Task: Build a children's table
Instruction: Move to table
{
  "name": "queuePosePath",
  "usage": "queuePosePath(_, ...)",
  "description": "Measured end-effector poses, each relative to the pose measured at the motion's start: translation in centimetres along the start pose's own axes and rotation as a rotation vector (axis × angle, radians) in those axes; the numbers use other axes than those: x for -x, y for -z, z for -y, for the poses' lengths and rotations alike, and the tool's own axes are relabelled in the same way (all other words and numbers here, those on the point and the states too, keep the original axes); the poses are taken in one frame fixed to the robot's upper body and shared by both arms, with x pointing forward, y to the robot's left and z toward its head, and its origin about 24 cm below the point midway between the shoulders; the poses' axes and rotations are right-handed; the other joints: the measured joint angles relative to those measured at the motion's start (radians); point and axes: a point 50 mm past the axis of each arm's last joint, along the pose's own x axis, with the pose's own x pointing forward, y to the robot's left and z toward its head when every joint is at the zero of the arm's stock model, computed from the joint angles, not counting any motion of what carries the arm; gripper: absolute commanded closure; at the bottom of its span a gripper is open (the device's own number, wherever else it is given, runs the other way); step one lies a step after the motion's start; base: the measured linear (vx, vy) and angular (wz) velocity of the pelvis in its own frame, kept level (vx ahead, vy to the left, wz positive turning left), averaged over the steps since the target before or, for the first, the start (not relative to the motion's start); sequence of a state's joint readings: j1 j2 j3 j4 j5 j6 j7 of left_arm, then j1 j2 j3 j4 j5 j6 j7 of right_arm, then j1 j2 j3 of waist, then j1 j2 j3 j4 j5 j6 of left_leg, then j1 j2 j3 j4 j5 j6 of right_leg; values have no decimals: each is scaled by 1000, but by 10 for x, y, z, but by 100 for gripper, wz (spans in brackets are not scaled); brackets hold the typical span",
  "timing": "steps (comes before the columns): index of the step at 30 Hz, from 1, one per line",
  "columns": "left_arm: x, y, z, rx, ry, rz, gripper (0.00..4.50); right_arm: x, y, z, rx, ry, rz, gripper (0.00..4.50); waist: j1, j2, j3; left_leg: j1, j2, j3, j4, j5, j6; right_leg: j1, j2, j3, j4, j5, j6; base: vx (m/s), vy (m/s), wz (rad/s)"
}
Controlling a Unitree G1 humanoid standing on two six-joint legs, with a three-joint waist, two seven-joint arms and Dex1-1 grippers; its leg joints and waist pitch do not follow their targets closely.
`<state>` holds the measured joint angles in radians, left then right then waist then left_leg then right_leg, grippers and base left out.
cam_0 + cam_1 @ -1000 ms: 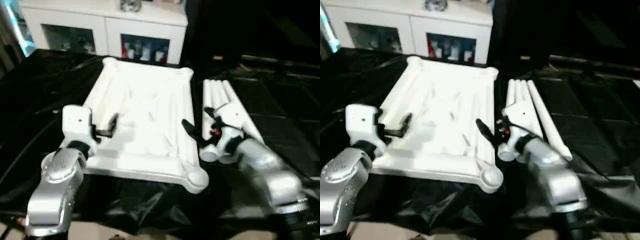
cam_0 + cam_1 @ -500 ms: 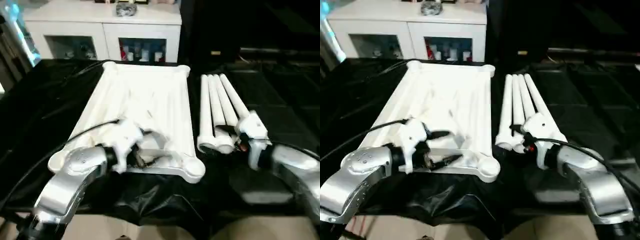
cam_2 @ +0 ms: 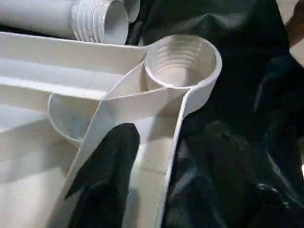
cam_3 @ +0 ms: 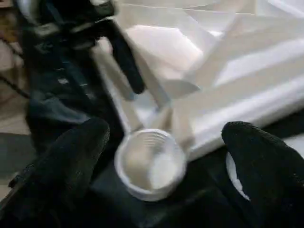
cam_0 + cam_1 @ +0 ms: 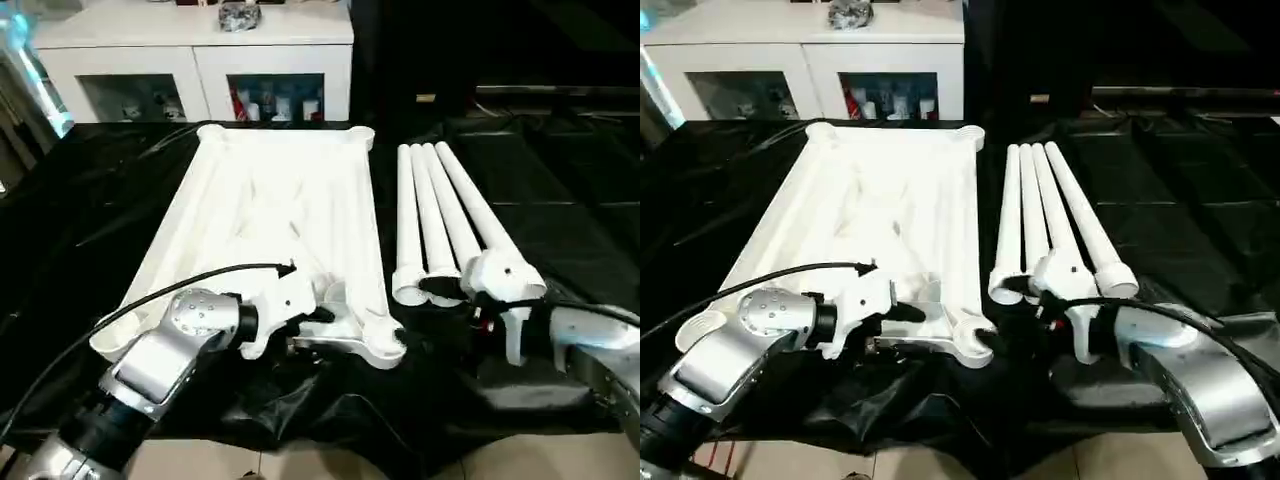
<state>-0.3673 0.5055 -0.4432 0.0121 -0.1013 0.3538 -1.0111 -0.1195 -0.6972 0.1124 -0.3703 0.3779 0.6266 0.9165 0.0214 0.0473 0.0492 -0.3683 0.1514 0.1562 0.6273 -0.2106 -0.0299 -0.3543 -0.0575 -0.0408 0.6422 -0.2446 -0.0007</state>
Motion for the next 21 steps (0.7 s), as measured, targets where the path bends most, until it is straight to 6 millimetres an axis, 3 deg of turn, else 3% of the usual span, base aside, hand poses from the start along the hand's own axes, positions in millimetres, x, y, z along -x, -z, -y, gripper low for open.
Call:
queuePosePath(4,0,12,-1,18,21,-50,253,2,0,0,7,-32,-26,0,6,-1,0,0,0,1,0,0,0,0,0,1,0,0,0,0,0,0)
queuePosePath(6,-1,12,-1,17,30,-45,254,2,-1,0,9,-37,-29,0,8,-1,0,0,0,1,0,0,0,0,0,1,0,0,0,0,0,0)
queuePosePath(8,-3,10,-3,3,35,-44,294,3,-2,0,12,-49,-39,0,10,-1,1,0,1,2,0,0,0,0,0,0,0,0,0,0,0,0)
queuePosePath(10,-3,10,-5,-11,34,-48,297,4,-3,1,20,-49,-43,0,10,-1,1,0,1,2,0,0,0,0,0,0,0,0,0,0,0,0)
queuePosePath(18,-9,12,-11,-24,55,-61,384,6,-3,2,23,-52,-59,0,10,-1,1,-1,2,4,0,0,0,-1,-1,1,0,0,0,0,0,0)
queuePosePath(21,-12,13,-12,-48,69,-71,393,7,-2,2,26,-61,-69,0,10,-2,1,-1,2,5,0,0,0,-1,-1,1,0,0,0,0,0,0)
